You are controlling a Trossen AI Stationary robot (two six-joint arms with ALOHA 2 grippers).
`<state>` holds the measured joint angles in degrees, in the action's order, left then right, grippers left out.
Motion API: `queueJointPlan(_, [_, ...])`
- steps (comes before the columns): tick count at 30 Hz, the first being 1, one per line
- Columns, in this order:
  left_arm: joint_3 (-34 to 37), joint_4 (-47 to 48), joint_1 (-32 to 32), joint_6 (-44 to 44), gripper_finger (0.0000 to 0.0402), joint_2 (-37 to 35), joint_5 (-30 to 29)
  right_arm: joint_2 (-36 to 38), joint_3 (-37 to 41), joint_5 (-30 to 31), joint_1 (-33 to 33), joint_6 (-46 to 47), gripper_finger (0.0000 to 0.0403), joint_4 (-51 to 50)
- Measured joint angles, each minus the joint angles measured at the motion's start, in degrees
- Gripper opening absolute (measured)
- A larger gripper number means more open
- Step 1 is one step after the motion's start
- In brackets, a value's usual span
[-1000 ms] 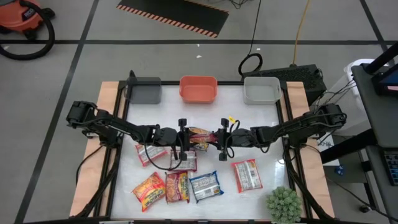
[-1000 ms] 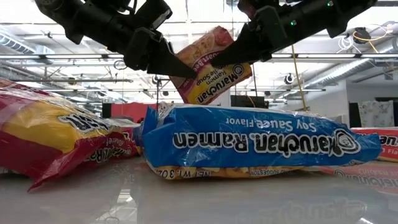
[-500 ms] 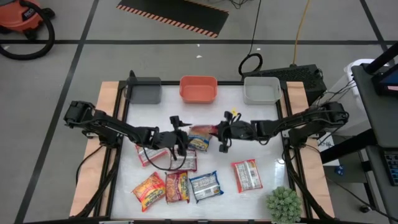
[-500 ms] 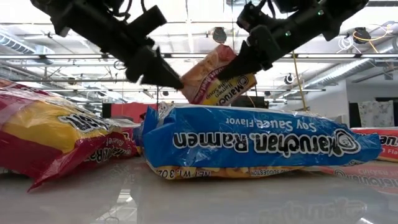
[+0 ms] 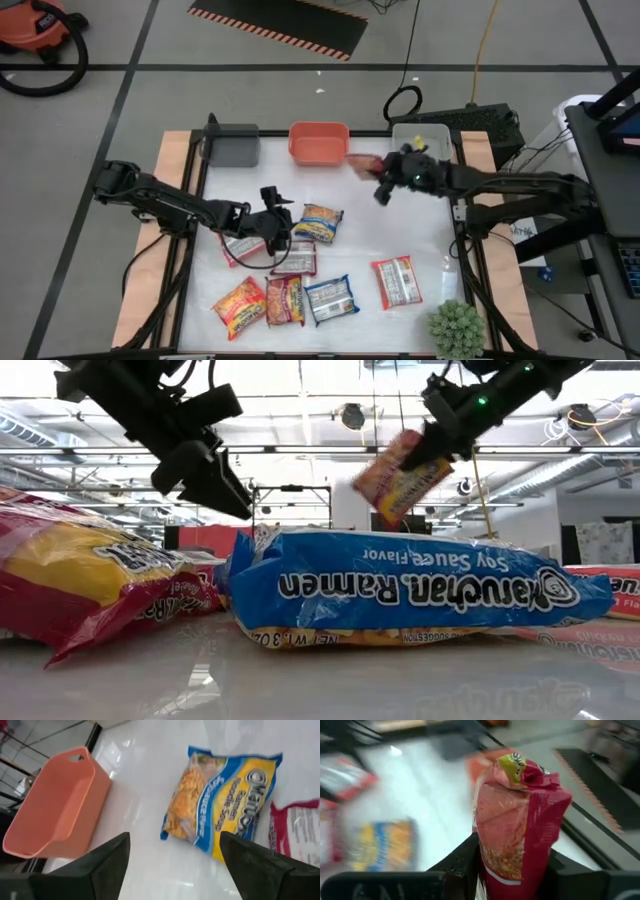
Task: Sort Maruchan noodles
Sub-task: Put the top right red noodle pack into the gray bin
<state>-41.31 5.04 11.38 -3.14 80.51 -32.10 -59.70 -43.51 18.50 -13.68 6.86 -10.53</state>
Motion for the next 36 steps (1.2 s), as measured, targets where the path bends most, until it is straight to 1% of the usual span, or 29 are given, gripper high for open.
queueJointPlan(3, [-0.04, 0.27, -0.04, 0.51, 0.031, 0.02, 2.17, 3.52, 0.05, 5.3, -3.68, 1.0, 0.0107, -1.7])
queueJointPlan(5, [-0.04, 0.25, -0.04, 0.52, 0.031, 0.01, 2.56, 5.68, 0.07, 7.22, -5.82, 0.89, 0.0106, -2.55])
queueJointPlan(8, [-0.04, 0.65, -0.04, 0.67, 0.031, 0.02, 2.71, 8.47, 0.95, 7.25, -9.74, 0.13, 0.0106, -0.8])
queueJointPlan(14, [-0.04, 0.81, -0.94, 0.23, 0.031, 0.02, 3.59, 9.58, 5.9, 6.75, -20.47, -1.09, 0.0107, 0.04])
queueJointPlan(16, [-0.04, 0.78, -1.5, 0.08, 0.031, 0.02, 3.67, 9.5, 8.07, 4.5, -24.71, -0.57, 0.0108, 1.06])
queueJointPlan(20, [-0.04, 0.63, -3.08, 0.02, 0.031, 0.02, 3.76, 9.18, 11.17, -3.07, -31.59, 1.42, 0.0108, 4.12])
queueJointPlan(24, [-0.04, -0.51, -4.35, 0.26, 0.031, 0.02, 3.75, 7.58, 13.22, -7.35, -35.4, 1.94, 0.0108, 6.25])
queueJointPlan(29, [-0.04, -4.35, -5.06, 0.31, 0.031, 0.02, 4.64, 2.95, 15.41, -14.03, -38.53, 3.13, 0.0108, 9.21])
queueJointPlan(36, [-0.04, -5.82, -5.09, 0.35, 0.031, 0.02, 6.64, -0.39, 15.39, -14.0, -39.66, 4.47, 0.012, 10.78])
